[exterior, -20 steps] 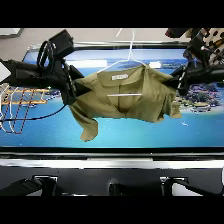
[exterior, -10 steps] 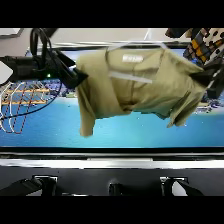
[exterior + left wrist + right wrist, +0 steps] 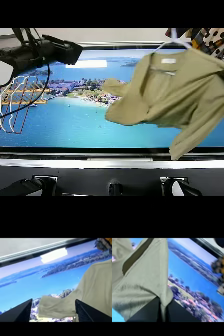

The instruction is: Fold the clothes and pants, and hang the long-sleeved shirts on hangers.

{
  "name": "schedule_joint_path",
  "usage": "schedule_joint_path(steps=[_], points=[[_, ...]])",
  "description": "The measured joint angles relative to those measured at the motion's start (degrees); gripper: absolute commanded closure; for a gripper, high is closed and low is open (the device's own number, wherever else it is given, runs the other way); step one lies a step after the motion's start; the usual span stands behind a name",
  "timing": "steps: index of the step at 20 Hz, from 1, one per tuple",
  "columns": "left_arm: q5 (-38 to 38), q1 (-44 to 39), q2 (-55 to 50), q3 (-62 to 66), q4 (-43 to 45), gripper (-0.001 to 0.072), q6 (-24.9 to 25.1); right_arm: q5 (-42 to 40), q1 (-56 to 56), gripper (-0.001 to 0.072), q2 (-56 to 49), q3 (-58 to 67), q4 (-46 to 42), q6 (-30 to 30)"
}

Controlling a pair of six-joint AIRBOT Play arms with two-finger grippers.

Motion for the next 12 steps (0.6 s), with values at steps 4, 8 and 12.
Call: schedule_joint_path(steps=[4,8,12], points=[[1.2,0.0,0.0,0.0,0.2,0.0096,-2.0,-6.6,0.0,0.0682,5.2,0.0,-13.0,14.2],[1.6,0.0,0.0,0.0,0.2,0.0096,-2.8,-11.7,0.0,0.0683,9.3,0.1,-29.4,31.5],[1.7,0.0,0.0,0.0,0.2,0.0096,-2.9,-14.4,0.0,0.0684,11.2,0.1,-46.3,45.6]])
